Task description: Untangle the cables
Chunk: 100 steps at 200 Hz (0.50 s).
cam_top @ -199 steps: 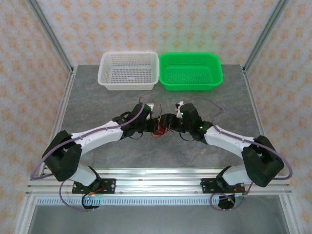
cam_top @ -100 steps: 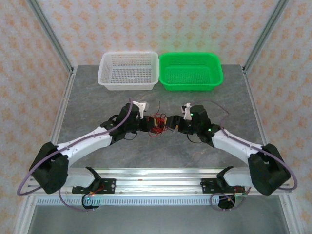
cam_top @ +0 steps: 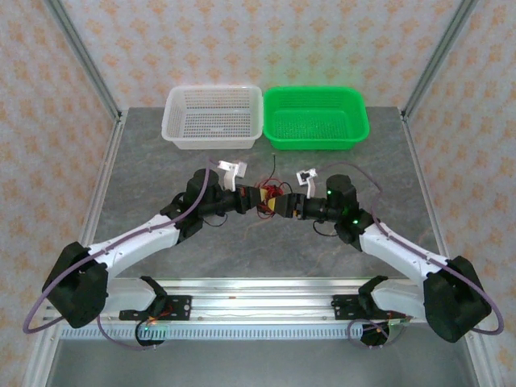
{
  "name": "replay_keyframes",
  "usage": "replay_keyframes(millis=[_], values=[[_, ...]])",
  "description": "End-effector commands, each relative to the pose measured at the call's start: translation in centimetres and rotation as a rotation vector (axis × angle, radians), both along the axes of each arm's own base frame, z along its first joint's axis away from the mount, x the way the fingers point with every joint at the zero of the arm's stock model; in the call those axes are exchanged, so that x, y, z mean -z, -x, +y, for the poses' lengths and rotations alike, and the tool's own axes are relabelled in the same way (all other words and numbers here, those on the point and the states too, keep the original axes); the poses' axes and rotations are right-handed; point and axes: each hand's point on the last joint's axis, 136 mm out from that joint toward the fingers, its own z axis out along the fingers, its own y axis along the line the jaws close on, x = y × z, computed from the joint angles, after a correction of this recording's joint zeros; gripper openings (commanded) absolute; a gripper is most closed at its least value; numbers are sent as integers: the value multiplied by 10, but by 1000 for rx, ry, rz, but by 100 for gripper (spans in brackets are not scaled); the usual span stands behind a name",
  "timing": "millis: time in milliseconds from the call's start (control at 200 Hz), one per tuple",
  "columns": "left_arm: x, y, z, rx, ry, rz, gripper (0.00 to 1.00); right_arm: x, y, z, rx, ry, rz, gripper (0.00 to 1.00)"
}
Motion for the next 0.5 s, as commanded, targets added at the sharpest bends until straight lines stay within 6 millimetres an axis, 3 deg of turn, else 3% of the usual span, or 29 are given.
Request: replay_keyframes(millis=[0, 160, 360, 430, 496], values=[[-36, 6, -6, 52, 97, -84, 0, -20, 3, 7, -50, -71, -62, 77], [-37, 9, -9, 72, 117, -83, 0, -31, -4, 12, -44, -110, -82, 58], [-40, 7, 0, 28, 66, -102, 0, -26, -16, 6, 32, -57, -90, 10], [-43, 6, 7, 2, 15, -129, 18, -21, -21, 2, 69, -19, -89, 2], [-49, 6, 14, -22, -21, -150, 43, -19, -24, -1, 89, 3, -90, 0]])
